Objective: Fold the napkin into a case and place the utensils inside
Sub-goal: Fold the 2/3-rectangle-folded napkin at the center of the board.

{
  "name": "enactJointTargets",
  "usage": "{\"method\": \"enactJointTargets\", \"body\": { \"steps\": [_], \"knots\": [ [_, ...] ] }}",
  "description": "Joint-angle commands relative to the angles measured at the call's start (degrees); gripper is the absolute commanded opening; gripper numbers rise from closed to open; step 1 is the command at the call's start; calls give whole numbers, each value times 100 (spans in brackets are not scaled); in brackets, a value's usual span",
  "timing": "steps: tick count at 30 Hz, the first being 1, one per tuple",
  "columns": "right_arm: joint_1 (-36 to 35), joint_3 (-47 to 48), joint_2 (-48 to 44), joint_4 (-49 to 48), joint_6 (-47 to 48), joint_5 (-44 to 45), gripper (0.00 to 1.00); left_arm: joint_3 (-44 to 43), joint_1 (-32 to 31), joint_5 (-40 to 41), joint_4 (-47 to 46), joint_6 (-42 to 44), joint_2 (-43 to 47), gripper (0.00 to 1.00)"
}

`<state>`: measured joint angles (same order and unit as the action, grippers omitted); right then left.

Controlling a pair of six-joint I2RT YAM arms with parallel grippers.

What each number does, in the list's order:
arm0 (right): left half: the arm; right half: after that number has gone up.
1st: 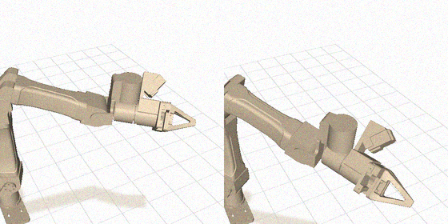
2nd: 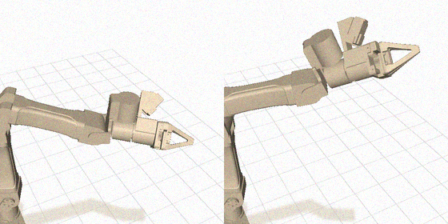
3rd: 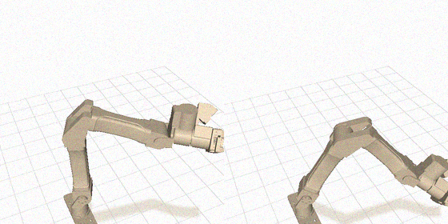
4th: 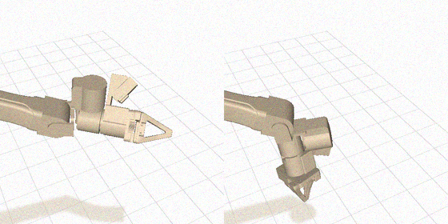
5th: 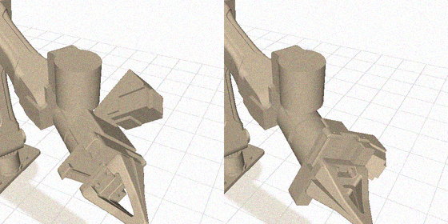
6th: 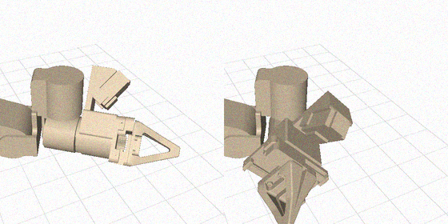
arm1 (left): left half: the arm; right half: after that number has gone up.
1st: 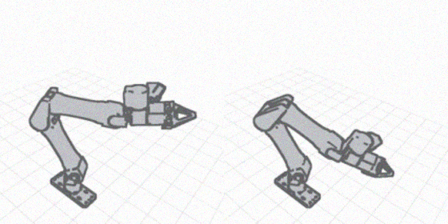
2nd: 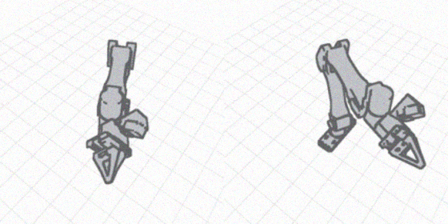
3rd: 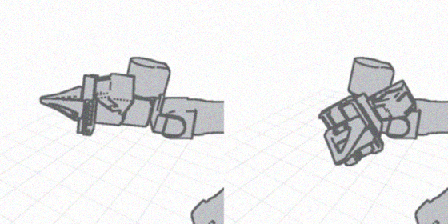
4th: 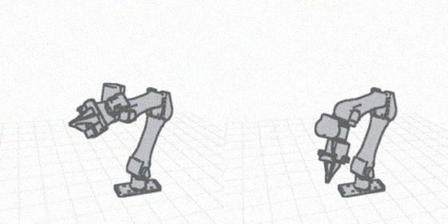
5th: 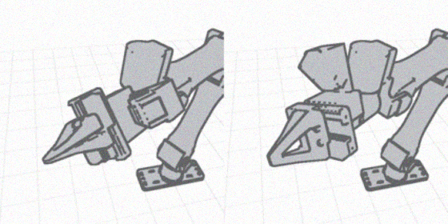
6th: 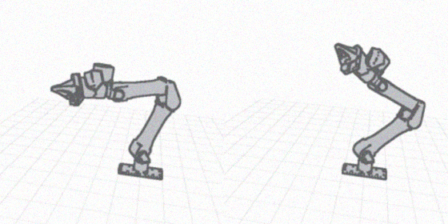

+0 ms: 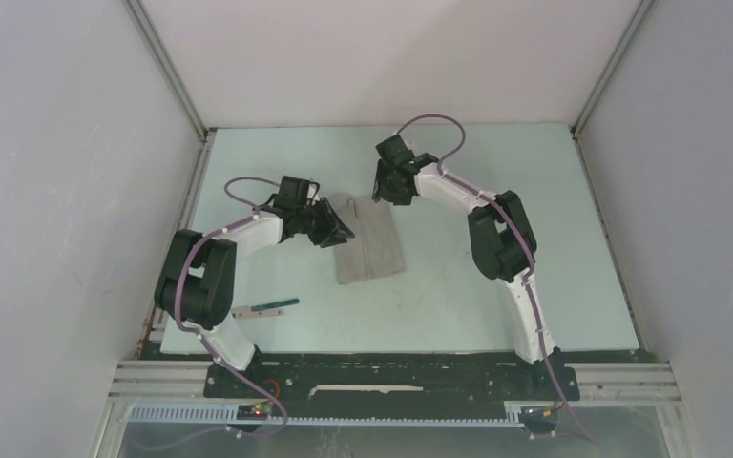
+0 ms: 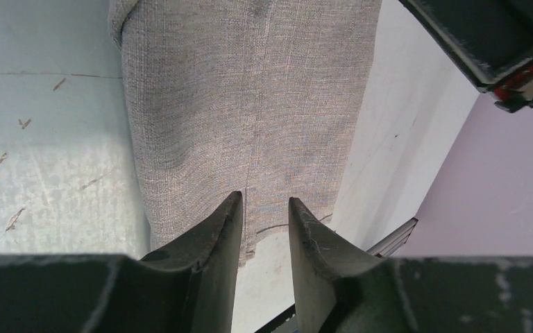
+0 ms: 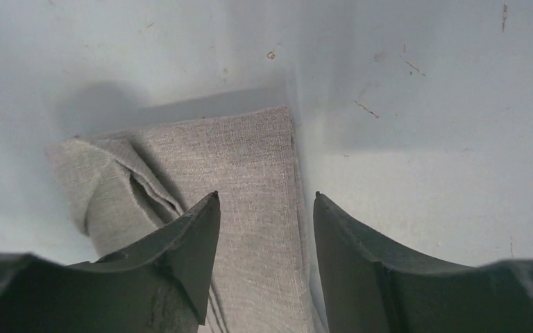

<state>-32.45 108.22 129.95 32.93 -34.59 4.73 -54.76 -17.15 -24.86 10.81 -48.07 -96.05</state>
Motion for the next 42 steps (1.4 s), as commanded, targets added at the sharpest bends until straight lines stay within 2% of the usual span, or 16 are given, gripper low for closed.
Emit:
{"method": "enactJointTargets", "body": {
  "steps": [1, 6, 12, 18, 21, 26, 34, 42],
  "knots": [
    [-217, 451, 349, 462, 366, 811, 60, -45, -17, -148, -320, -136, -105, 35],
    [-293, 723, 704, 733, 425, 840, 68, 31, -17, -89, -404, -188, -150, 35],
    [-405, 1039, 1056, 1189, 417, 1082, 67, 108, 46, -56, -421, -248, 24, 35],
    [-404, 1395, 1418, 1484, 453, 982, 42, 255, 165, -108, -457, -303, 247, 35],
    [-412, 1447, 1427, 1349, 597, 859, 24, 335, 209, -115, -465, -324, 387, 35],
    [-403, 1438, 1266, 1007, 884, 723, 2, 422, 270, -160, -466, -321, 515, 35],
    [-628, 1451, 658, 969, 1076, 1449, 0, 487, 493, -106, -508, -316, 317, 35],
    [-933, 1505, 585, 1122, 1261, 2076, 0, 399, 591, -117, -534, -383, 84, 35]
  ]
}}
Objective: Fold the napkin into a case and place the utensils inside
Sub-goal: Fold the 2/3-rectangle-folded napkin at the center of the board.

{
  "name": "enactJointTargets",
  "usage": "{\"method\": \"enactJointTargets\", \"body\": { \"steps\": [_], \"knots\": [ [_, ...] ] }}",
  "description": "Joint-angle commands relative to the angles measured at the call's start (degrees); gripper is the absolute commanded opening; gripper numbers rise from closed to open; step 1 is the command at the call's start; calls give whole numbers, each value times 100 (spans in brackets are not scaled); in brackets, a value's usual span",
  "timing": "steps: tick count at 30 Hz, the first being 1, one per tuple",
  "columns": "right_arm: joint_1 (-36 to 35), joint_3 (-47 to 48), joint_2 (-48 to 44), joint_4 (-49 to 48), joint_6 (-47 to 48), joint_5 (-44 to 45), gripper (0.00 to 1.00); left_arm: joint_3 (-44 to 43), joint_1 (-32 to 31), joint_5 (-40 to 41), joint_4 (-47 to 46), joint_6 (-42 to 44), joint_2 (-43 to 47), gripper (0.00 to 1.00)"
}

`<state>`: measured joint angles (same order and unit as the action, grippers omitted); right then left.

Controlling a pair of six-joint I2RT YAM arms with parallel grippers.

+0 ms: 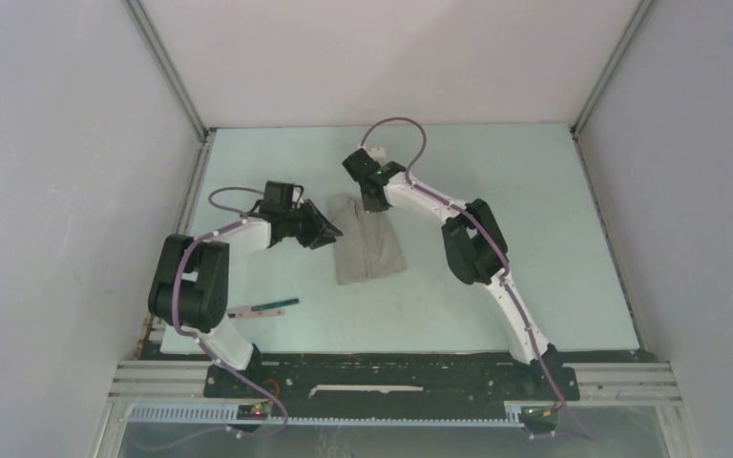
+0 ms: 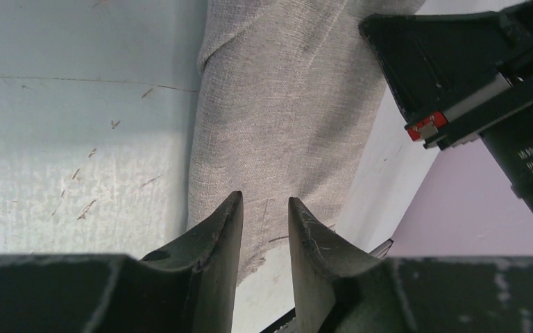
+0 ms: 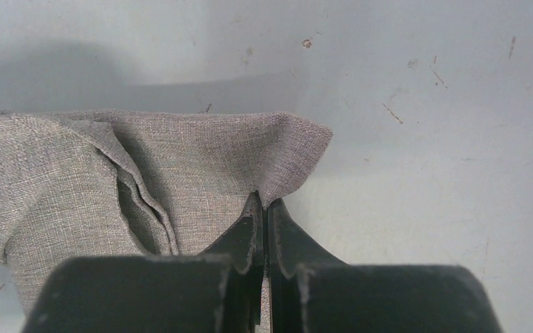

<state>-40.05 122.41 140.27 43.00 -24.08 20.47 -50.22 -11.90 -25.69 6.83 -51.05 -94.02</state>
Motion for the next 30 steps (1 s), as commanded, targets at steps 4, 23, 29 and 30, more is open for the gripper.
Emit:
{"method": "enactJointTargets", "body": {
  "steps": [4, 23, 29, 30],
  "knots": [
    [-321, 230, -424, 258, 267, 769, 0, -110, 65, -32, -184, -132, -328, 35],
    [-785, 66, -645, -248, 162, -137, 0, 372, -4, -66, -874, -432, -394, 34],
    [-717, -183, -716, -538, -214, -709, 0, 460, -3, -73, -955, -468, -311, 34],
    [-700, -232, -726, -623, -253, -774, 0, 460, 3, -83, -955, -460, -298, 34]
  ]
}}
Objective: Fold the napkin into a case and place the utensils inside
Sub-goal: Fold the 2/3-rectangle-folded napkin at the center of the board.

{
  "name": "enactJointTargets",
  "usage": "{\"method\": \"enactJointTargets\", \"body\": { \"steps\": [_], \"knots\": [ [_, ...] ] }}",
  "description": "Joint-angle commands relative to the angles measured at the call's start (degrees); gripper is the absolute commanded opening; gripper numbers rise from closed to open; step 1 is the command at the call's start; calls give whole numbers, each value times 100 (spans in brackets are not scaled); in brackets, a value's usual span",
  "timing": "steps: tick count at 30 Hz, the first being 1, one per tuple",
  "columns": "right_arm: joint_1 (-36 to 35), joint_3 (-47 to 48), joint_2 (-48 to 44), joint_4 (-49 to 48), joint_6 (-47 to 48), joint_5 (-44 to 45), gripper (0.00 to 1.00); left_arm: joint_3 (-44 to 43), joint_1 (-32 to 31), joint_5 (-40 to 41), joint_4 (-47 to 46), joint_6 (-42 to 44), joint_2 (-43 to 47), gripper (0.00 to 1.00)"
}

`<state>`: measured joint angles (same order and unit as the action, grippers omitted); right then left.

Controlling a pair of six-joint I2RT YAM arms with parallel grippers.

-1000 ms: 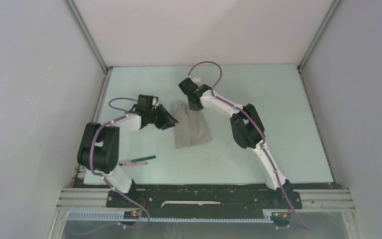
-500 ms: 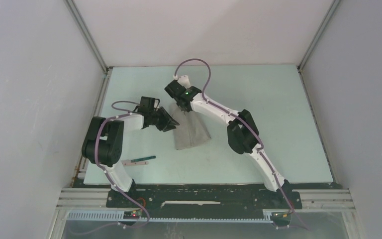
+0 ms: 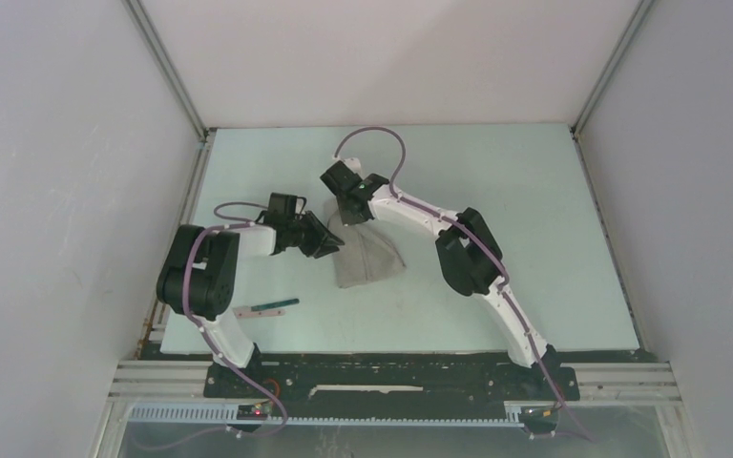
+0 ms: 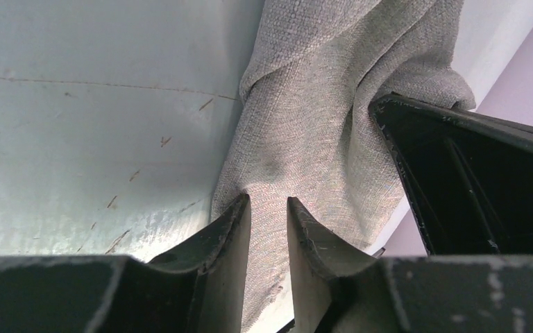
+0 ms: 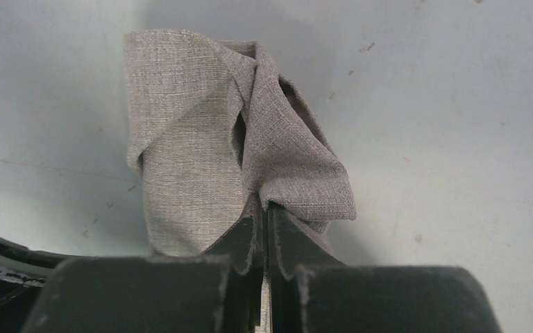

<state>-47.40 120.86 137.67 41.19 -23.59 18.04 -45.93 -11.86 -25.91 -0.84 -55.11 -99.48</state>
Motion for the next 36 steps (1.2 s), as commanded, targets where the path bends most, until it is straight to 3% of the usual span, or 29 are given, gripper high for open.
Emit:
{"method": "enactJointTargets", "body": {
  "steps": [1, 15, 26, 36],
  "knots": [
    [56, -126, -483, -500, -334, -572, 0, 37, -1, -71, -188, -51, 253, 34],
    [468, -159, -663, -503, 17, -570, 0, -679, 218, -341, 336, 123, 312, 37],
    [500, -192, -685, -629, 110, -815, 0, -1846, 342, -69, 826, 217, -608, 30],
    [214, -159, -601, -637, 367, 15, 0, -2530, 298, -335, 682, 68, -1437, 27]
  ]
}}
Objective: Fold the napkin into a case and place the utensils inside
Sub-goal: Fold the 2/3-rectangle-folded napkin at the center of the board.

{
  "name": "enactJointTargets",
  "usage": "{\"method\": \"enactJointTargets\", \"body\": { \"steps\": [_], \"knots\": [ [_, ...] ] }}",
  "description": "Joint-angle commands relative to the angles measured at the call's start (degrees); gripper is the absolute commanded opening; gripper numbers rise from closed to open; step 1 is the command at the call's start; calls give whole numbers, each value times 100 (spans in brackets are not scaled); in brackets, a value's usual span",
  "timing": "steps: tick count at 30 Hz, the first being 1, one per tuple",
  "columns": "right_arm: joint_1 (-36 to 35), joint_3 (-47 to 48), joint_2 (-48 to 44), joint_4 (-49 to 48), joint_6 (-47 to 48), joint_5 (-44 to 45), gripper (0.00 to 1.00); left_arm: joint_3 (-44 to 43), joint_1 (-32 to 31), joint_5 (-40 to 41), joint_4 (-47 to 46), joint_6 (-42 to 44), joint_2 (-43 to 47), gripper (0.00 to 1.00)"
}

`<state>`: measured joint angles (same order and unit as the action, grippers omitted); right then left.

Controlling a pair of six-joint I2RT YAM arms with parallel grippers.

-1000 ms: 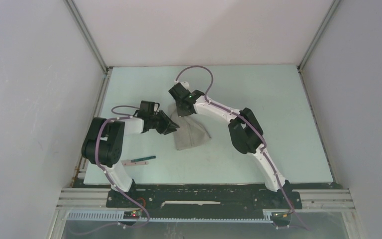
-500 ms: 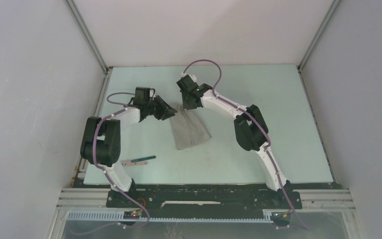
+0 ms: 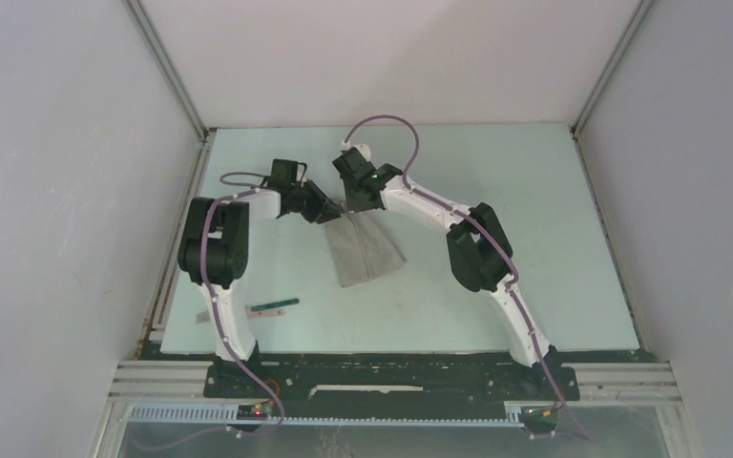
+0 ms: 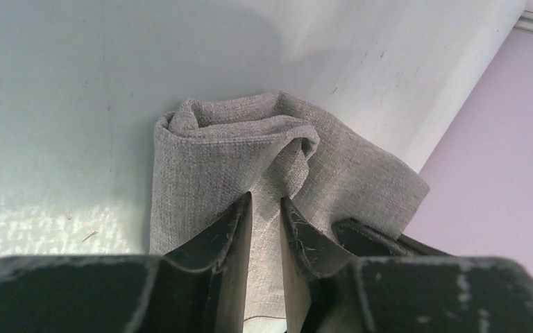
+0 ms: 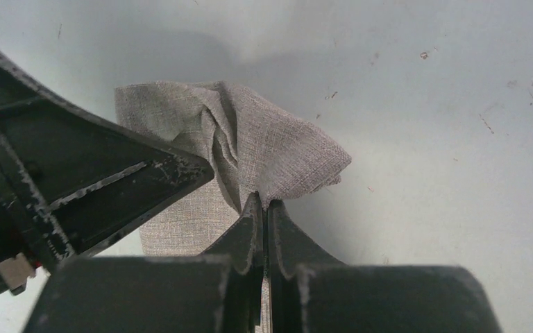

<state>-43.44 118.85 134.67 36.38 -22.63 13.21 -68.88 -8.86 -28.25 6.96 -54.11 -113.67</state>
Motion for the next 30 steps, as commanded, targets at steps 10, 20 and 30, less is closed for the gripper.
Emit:
{"method": "enactJointTargets", "body": {
  "steps": [10, 20, 30],
  "knots": [
    [-455, 429, -117, 42, 580, 1072, 0, -513, -1, -402, 13, -92, -406, 31],
    [215, -464, -554, -256, -127, -646, 18, 642, 69, -642, 75, 164, 1127, 41],
    [498, -1725, -1401, 204, 272, -770, 89, 2018, -100, -766, 61, 585, 2151, 45]
  ]
}}
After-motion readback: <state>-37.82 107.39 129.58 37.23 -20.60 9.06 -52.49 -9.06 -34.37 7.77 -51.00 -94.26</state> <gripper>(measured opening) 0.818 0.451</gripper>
